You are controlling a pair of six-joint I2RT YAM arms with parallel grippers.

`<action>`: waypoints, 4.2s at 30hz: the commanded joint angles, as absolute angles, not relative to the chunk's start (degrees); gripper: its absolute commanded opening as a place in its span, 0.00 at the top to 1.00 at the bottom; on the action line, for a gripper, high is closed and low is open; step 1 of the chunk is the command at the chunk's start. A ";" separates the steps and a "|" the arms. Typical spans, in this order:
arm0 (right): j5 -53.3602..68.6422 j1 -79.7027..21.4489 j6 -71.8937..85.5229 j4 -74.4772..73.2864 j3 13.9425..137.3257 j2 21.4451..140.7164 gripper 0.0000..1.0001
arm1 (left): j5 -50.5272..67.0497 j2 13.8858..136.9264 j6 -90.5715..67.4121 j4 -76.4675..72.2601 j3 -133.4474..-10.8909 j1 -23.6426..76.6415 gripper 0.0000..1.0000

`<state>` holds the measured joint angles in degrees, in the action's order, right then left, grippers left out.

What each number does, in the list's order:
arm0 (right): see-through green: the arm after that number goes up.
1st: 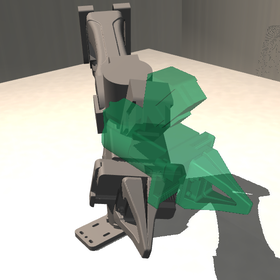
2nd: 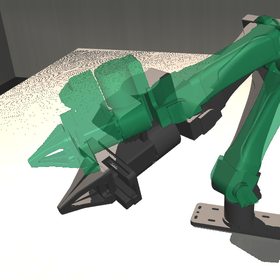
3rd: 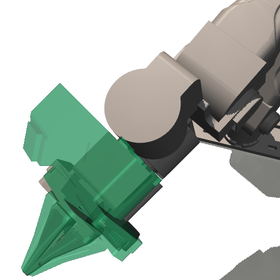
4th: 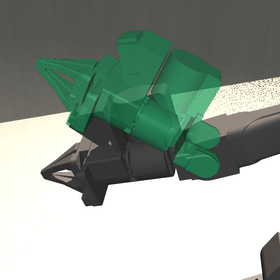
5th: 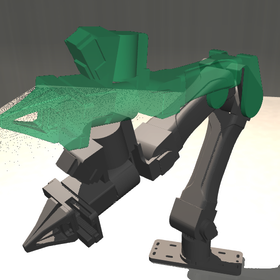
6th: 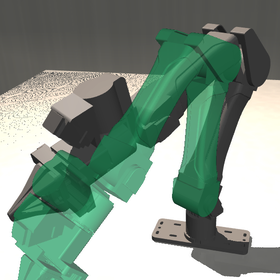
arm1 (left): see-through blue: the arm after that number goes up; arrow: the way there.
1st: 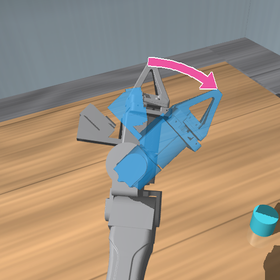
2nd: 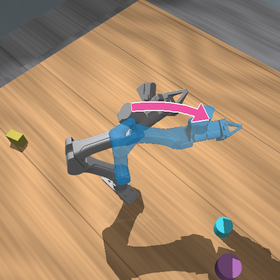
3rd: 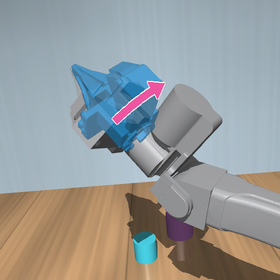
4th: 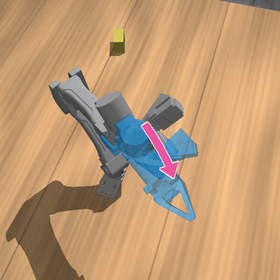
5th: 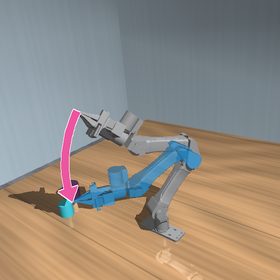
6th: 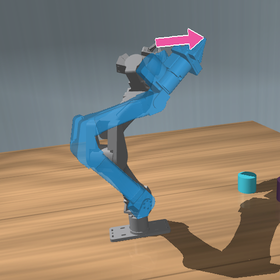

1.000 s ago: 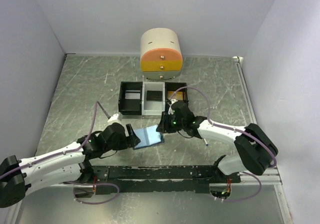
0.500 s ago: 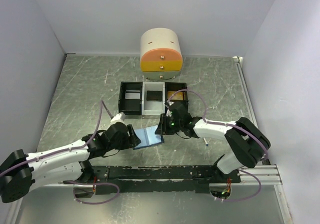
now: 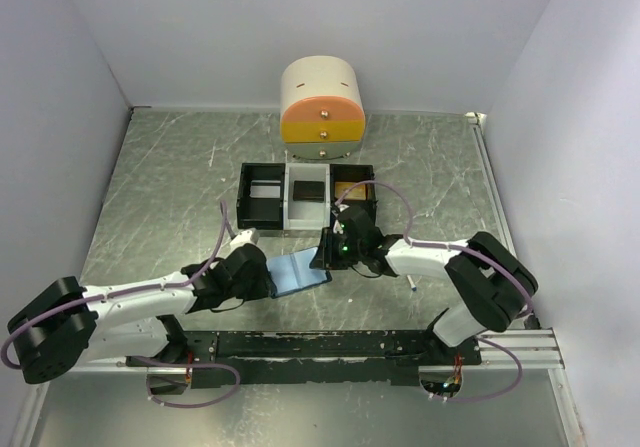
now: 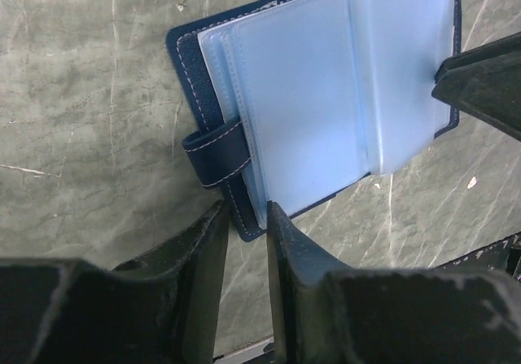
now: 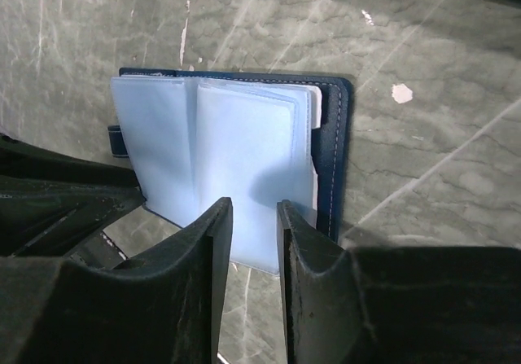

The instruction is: Take the credit cards out of the card holder

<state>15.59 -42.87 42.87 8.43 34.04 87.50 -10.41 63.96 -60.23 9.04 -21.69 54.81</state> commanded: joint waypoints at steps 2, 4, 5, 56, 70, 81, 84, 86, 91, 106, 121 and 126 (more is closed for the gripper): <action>9.52 -43.11 41.78 3.81 34.81 84.63 0.71 | -10.15 64.32 -59.52 9.04 -23.41 54.98 0.67; 8.26 -43.07 41.22 2.67 35.05 83.91 0.71 | -10.28 63.71 -59.45 9.35 -23.24 54.94 0.68; 8.04 -43.07 41.07 2.38 34.99 83.73 0.70 | -10.28 63.38 -59.50 9.29 -23.12 54.95 0.68; 0.27 -53.76 48.15 -1.05 33.47 82.67 1.00 | -10.94 51.43 -57.75 17.59 -26.90 55.00 0.39; 0.66 -53.75 52.99 3.07 31.81 83.74 1.00 | -6.92 58.57 -60.12 10.44 -25.84 55.90 0.39; 1.12 -53.71 53.31 3.76 31.39 84.14 1.00 | -12.05 61.82 -61.27 15.48 -25.87 56.16 0.36; 1.61 -53.70 53.05 3.79 31.82 84.77 1.00 | -12.52 64.74 -61.49 14.45 -25.87 56.29 0.37; 1.71 -53.73 52.99 3.85 31.96 85.01 1.00 | -13.58 66.61 -61.98 15.41 -26.41 56.61 0.37; 1.80 -53.75 52.99 4.09 31.99 85.19 1.00 | -15.17 69.43 -62.64 17.27 -27.46 57.63 0.36; 9.09 -53.73 51.59 10.46 32.69 86.35 1.00 | -10.60 72.38 -59.82 6.27 -26.64 59.63 0.66; -3.38 -54.18 48.00 -2.50 37.01 80.93 0.91 | -18.34 67.76 -63.11 21.17 -29.78 60.74 0.53; -9.35 -54.21 42.32 -6.50 39.44 74.37 0.64 | -19.08 59.87 -61.35 22.69 -30.41 60.82 0.36</action>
<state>-2.02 -53.87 47.64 -2.37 36.34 79.29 -16.62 64.93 -62.22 19.14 -29.02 60.34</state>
